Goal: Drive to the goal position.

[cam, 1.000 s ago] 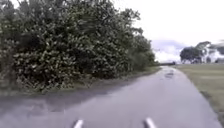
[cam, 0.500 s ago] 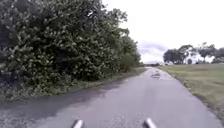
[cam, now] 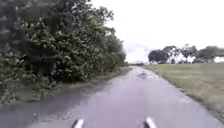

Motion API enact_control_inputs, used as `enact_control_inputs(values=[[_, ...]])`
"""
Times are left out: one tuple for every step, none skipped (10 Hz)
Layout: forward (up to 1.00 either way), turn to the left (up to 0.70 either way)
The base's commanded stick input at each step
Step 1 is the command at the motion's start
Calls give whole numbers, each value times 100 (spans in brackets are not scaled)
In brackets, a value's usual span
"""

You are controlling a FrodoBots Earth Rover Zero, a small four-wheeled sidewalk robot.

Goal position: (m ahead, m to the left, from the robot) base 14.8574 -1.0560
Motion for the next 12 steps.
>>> enact_control_inputs(values=[[85, -34], [85, -34], [85, -34], [85, -34], [85, -34], [85, -22], [85, 0], [85, 0], [85, 0], [85, 0], [85, 0], [85, 0]])
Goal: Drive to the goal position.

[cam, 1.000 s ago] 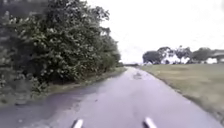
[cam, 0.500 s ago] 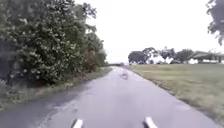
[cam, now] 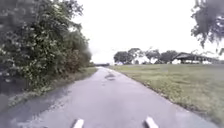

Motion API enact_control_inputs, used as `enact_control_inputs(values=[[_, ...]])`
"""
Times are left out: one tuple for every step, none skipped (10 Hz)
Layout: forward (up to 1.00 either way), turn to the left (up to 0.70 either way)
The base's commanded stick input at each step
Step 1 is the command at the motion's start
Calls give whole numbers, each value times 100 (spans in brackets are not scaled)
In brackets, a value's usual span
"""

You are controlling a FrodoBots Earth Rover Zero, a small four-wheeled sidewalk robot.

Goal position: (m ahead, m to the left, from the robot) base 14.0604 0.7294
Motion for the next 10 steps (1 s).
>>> enact_control_inputs(values=[[85, 0], [85, 0], [85, 0], [85, 0], [85, 0], [85, 0], [85, 0], [85, 0], [85, 0], [85, 0]])
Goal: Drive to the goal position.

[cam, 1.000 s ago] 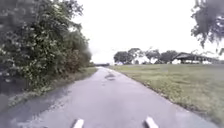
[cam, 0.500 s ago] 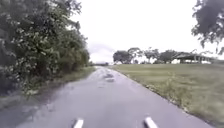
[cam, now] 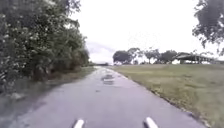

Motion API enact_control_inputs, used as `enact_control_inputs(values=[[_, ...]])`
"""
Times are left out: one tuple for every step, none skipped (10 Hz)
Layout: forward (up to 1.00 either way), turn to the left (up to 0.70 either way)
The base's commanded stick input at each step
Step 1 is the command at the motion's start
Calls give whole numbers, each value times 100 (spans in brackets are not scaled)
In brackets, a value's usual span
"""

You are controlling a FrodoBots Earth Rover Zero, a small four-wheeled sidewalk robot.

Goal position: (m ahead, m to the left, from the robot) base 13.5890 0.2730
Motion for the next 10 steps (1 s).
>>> enact_control_inputs(values=[[85, 0], [85, 0], [85, 0], [85, 0], [85, 0], [85, 0], [85, 0], [85, 0], [85, 0], [85, 0]])
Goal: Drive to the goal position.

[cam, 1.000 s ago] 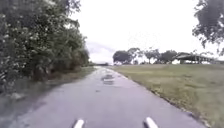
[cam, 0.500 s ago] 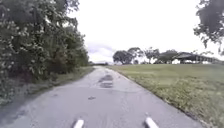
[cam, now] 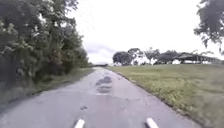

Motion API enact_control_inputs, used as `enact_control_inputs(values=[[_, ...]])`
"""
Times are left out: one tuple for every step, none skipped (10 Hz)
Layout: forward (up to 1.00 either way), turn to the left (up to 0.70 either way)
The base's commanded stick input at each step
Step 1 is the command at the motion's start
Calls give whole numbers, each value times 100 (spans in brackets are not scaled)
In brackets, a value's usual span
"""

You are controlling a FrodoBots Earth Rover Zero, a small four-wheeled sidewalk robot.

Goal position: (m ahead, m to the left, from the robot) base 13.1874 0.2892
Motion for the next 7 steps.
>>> enact_control_inputs(values=[[85, 0], [85, 0], [85, 0], [85, 0], [85, 0], [85, 0], [85, 0]])
